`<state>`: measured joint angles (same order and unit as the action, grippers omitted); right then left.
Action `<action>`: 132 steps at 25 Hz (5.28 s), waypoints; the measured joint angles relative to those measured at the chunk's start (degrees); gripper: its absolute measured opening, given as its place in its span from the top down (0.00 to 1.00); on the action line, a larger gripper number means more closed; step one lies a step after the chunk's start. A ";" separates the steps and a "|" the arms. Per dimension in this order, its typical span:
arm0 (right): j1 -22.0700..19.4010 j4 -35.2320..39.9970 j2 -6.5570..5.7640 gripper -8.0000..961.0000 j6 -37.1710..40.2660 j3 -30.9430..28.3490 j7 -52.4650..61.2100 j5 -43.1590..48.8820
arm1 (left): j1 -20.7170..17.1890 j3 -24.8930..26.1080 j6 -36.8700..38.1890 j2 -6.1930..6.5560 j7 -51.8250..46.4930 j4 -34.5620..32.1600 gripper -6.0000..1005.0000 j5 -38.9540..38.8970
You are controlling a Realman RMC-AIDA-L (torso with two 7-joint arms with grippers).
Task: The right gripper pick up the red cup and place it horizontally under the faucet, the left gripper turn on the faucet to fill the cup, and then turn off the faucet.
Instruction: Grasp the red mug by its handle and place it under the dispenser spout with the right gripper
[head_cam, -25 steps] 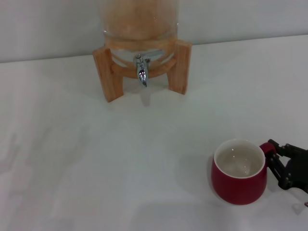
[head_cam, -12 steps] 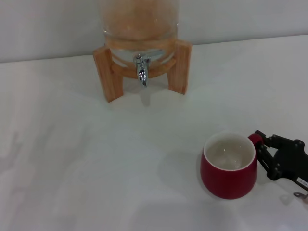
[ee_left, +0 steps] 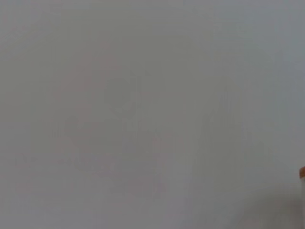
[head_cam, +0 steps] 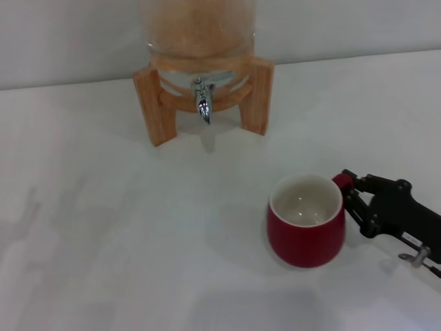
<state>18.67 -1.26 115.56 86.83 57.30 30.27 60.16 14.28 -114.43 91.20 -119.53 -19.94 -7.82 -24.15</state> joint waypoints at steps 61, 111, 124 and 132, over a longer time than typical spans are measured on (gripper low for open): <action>19.86 -1.05 0.62 0.84 -19.50 1.25 5.24 0.40 | 3.82 -0.75 -3.05 0.02 -1.47 0.00 0.13 1.97; 24.99 -2.33 0.63 0.84 -29.28 0.79 6.82 0.47 | 3.81 -2.30 -3.23 0.00 -2.39 -0.08 0.13 2.09; 25.15 -2.96 0.63 0.85 -28.55 1.02 6.82 1.58 | 3.83 -2.29 -3.23 0.00 -2.39 -0.08 0.13 2.09; 25.00 -2.97 0.63 0.86 -27.00 1.24 6.81 2.31 | 3.79 -2.28 -3.16 0.00 -2.39 -0.09 0.13 2.09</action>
<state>43.68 -4.23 116.20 59.83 58.53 37.09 62.47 18.07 -116.71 88.04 -119.53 -22.33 -7.91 -22.06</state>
